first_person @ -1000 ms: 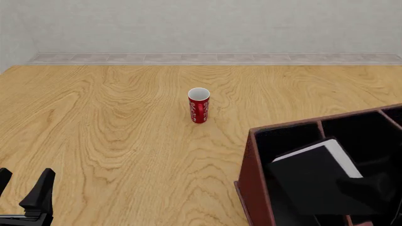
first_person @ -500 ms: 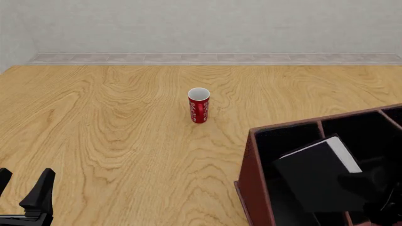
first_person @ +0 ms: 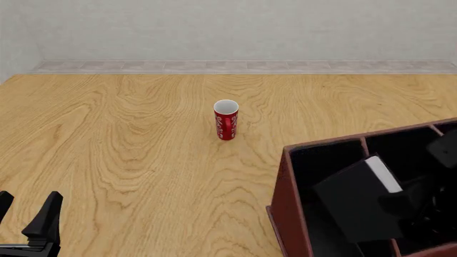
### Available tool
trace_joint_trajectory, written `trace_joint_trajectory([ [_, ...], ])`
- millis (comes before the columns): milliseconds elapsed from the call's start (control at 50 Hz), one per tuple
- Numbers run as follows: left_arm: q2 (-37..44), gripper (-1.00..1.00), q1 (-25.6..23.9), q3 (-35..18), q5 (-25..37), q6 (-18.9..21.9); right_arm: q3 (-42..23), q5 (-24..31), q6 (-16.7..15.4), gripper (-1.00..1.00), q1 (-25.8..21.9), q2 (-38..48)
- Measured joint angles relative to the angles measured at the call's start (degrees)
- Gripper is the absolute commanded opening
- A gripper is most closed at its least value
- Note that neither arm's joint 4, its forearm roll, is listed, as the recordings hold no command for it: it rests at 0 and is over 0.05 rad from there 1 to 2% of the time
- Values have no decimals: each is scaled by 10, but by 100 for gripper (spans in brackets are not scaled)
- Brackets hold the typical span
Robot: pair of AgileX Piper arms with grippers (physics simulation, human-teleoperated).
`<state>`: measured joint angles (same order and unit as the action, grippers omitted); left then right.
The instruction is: Pick up the book and place it in the left compartment of the caddy.
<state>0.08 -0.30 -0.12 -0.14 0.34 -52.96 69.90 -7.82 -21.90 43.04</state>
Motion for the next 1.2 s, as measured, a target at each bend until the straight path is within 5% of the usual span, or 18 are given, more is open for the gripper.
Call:
trace_joint_trajectory([
  [1200, 0, 100, 0, 0, 0, 0, -14, 0, 31, -100, -12, 97],
])
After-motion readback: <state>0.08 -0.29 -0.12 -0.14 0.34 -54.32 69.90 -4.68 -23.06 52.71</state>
